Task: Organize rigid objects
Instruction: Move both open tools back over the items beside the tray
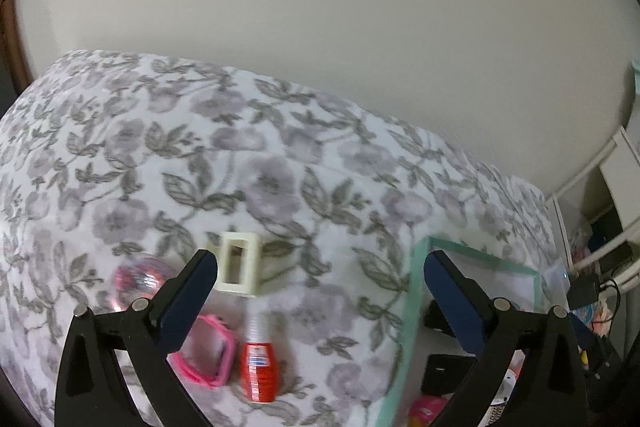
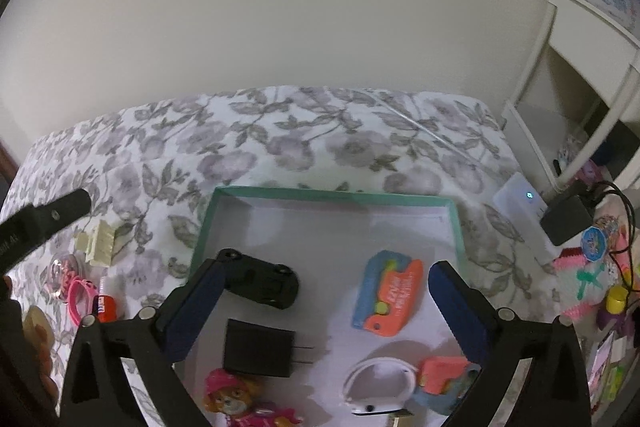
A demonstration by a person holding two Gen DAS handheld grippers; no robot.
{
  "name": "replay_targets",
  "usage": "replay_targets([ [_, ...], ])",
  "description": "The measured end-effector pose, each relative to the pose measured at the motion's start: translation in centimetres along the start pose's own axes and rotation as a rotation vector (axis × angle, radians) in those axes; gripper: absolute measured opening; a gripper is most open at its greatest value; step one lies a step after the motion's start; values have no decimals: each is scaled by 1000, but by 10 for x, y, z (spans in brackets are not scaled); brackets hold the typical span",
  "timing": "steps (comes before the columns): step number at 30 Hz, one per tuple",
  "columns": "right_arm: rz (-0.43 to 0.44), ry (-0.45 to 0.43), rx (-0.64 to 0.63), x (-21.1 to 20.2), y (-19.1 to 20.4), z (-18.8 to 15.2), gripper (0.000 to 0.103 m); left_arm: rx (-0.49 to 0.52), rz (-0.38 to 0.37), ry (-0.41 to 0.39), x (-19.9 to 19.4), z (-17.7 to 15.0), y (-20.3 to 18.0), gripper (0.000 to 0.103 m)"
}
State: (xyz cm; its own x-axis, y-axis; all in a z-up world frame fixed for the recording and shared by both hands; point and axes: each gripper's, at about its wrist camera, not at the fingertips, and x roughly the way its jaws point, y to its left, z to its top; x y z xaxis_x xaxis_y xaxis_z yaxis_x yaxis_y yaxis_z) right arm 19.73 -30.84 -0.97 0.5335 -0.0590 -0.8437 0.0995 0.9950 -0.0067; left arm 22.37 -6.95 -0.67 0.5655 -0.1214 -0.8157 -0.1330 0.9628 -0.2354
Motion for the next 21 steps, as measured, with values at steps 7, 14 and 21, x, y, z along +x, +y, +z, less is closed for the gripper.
replay_targets([
  [7,34,5,-70,2,36,-2,103,-78,70,-29,-20,14,49,103],
  [14,113,9,-125,7,80,-6,103,-114,184,-58,-44,24,103,103],
  [21,183,6,-191,8,129,-14,103,-172,253,-26,-45,23,150,103],
])
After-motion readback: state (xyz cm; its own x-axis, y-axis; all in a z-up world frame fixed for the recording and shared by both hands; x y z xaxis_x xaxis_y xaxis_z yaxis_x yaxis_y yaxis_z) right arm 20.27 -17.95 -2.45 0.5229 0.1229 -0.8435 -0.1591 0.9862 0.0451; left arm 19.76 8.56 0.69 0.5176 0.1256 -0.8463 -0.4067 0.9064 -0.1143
